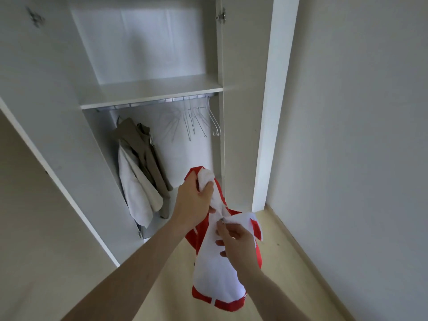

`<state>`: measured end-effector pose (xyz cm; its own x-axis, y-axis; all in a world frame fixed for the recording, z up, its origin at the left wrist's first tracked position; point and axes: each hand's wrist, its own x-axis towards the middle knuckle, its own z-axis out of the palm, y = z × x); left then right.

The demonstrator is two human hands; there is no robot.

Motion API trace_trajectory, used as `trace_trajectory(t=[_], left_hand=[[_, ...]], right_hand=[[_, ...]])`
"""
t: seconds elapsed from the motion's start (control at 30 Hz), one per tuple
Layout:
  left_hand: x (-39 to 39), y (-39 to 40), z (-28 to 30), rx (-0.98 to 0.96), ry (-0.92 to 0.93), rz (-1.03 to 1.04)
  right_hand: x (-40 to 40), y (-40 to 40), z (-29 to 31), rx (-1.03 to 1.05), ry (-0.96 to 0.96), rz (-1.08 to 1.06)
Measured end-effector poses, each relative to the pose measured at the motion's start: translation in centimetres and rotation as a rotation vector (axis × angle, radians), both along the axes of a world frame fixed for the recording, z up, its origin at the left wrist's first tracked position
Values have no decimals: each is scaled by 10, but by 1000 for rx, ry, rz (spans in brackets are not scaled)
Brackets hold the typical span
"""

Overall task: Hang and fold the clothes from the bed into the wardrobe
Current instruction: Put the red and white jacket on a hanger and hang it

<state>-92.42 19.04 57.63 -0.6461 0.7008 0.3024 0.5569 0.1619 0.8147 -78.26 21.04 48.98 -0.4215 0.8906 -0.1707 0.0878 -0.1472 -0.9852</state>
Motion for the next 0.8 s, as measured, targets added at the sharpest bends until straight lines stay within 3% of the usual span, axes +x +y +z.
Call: trace_trajectory(t=[0.23,0.4,0.57,0.67,0.73,0.8], left_hand=[[-108,16,-9,-61,92,-76],[-185,27,-27,-103,175,-25],[-241,39,-30,-86,300,55],[-259,49,-24,-79,380,80],[-269,53,-15,-15,322,79],[-285,51,1,170,119,105]], right_hand=[[-85,28,-1,161,-161,203],[-148,44,-14,27,-281,233],[-214,32,-19,210,-324,256],[-252,35,-16,211,-312,234],[-273,46,-18,163,-292,176],[-288,53,-30,137,-326,118]])
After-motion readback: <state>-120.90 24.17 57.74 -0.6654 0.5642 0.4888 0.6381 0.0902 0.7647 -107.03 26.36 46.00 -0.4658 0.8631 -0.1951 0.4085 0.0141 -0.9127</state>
